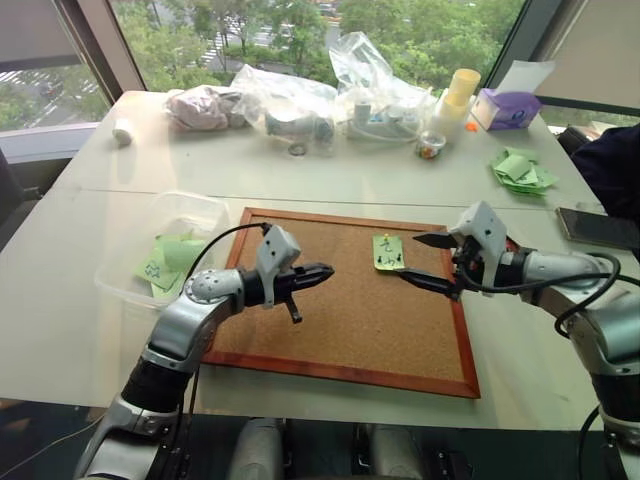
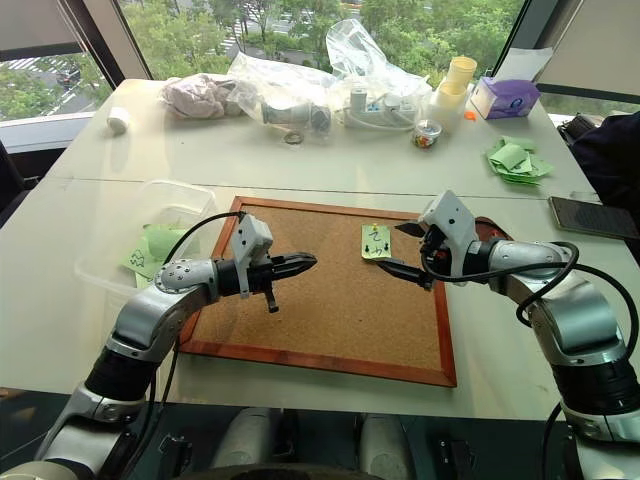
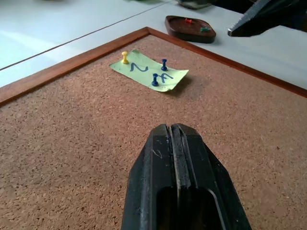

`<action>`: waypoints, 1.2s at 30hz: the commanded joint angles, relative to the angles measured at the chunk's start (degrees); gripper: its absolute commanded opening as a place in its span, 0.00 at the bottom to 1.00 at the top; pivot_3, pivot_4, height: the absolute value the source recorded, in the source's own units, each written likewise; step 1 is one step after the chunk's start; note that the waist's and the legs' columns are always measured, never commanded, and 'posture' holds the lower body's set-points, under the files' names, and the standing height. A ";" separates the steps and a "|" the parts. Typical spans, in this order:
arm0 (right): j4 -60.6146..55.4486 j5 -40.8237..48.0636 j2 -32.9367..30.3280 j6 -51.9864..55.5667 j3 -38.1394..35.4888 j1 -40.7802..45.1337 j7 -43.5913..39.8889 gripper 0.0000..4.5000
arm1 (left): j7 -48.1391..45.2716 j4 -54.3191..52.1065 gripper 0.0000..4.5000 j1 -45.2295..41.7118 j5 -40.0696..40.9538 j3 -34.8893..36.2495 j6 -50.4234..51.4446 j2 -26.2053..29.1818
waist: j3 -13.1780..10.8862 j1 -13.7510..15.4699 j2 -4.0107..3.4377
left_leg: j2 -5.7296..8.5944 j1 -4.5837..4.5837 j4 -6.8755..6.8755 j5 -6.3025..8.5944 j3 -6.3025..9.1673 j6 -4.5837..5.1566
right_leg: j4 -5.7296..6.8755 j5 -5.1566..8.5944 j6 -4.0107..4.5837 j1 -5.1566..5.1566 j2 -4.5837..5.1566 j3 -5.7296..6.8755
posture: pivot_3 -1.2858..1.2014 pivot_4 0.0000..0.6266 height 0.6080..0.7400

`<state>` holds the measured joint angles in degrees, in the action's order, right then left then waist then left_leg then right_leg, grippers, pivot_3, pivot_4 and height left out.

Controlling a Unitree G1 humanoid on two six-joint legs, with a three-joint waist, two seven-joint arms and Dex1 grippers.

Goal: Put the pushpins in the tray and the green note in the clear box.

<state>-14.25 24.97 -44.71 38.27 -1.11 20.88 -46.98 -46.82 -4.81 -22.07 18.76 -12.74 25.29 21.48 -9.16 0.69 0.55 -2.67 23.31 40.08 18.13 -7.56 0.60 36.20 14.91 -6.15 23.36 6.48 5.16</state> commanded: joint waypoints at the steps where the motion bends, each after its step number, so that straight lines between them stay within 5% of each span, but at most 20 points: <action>1: 6.16 -4.18 3.50 -1.97 2.73 4.80 3.18 0.90 | 1.45 4.62 0.01 -0.20 -3.13 -1.75 -4.62 -2.89 | 0.01 -0.09 -0.02 | 0.00 0.00 0.00 0.00 -0.02 0.00 | 0.00 0.00 0.00 0.01 -0.01 0.00 | 0.52 0.24 1.00; 12: 29.01 -13.25 14.16 -8.99 7.33 17.27 7.83 0.90 | 2.44 9.53 0.01 2.70 -6.36 -2.24 -8.69 -5.17 | 0.12 -0.10 -0.20 | -0.01 -0.01 -0.01 -0.01 -0.12 -0.01 | 0.01 0.00 0.00 -0.02 0.00 0.00 | 0.52 0.24 1.00; 21: 30.14 -15.23 15.16 -10.30 7.58 16.16 6.06 0.90 | 3.16 8.47 0.01 3.63 -6.71 -1.81 -8.67 -4.94 | 0.26 -0.49 -0.44 | -0.03 -0.04 -0.02 -0.01 -0.13 -0.02 | 0.03 0.00 0.00 -0.03 0.00 0.00 | 0.52 0.24 1.00; 24: 31.20 -16.21 15.69 -11.05 7.84 16.15 6.49 0.71 | 3.20 8.49 0.00 3.63 -6.79 -1.81 -8.72 -4.83 | 0.29 -0.59 -0.49 | -0.03 -0.04 -0.02 -0.01 -0.13 -0.02 | 0.03 0.00 0.00 -0.03 0.00 0.00 | 0.52 0.24 1.00; 30: 30.11 -17.33 16.03 -10.95 8.03 15.63 5.88 0.05 | 3.18 8.22 0.00 3.93 -6.83 -1.84 -8.47 -4.56 | 0.33 -1.07 -0.56 | -0.03 -0.04 -0.02 -0.01 -0.12 -0.02 | 0.03 0.00 0.00 -0.04 0.00 0.01 | 0.52 0.24 1.00; 36: 24.35 -16.79 14.13 -9.25 6.48 14.93 5.60 0.01 | 3.18 8.42 0.00 4.27 -6.87 -1.81 -8.08 -4.41 | 0.36 -1.26 -0.61 | -0.03 -0.05 -0.03 -0.01 -0.10 -0.02 | 0.03 0.00 -0.01 -0.05 0.00 0.00 | 0.52 0.24 1.00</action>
<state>14.76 7.90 -28.90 28.96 7.75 35.44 -41.36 -43.65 2.34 -19.30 12.88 -13.98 15.90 16.64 -8.80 -0.57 -0.06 -2.70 23.27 40.05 18.11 -7.66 0.58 36.23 14.91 -6.15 23.32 6.48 5.17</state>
